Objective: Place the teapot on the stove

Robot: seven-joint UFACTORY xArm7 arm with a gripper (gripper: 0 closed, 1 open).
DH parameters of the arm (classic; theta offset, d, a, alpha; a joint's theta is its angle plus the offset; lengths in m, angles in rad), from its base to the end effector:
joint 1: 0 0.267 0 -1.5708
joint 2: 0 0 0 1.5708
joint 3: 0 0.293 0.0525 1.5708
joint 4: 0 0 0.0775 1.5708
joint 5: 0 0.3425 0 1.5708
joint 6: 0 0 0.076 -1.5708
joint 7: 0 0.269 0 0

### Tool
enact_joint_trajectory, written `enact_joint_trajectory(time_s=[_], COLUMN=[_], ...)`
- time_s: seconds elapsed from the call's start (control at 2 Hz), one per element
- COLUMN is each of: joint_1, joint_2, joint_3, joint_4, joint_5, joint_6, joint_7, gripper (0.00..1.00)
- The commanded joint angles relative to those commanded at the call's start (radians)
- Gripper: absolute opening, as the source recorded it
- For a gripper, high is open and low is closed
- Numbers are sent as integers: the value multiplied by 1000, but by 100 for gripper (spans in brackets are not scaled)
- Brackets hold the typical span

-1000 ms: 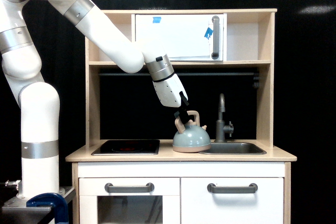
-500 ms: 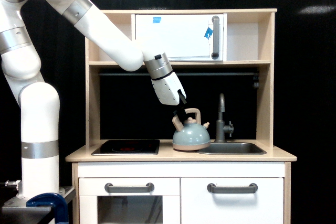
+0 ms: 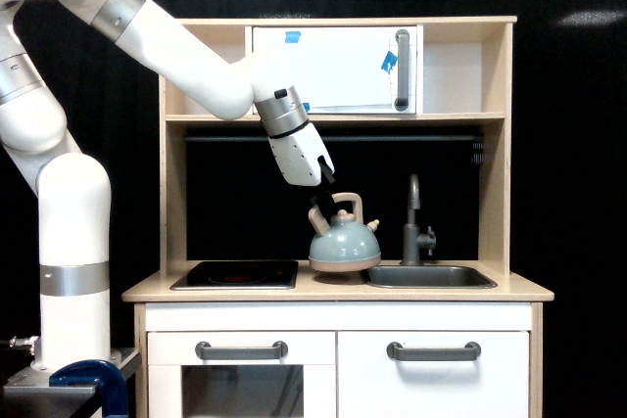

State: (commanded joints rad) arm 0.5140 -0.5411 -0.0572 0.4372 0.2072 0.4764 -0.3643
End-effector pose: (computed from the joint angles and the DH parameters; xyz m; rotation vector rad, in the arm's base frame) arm 0.3680 0.1990 0.2200 -2.7080 -0.9299 -0.7144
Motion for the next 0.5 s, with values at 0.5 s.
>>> enact_joint_trajectory(time_s=[0.5], joint_1=[-4], joint_2=[-366], joint_3=[103], joint_4=[-189], joint_5=[-15], joint_6=[168], joint_7=[126], gripper=[0])
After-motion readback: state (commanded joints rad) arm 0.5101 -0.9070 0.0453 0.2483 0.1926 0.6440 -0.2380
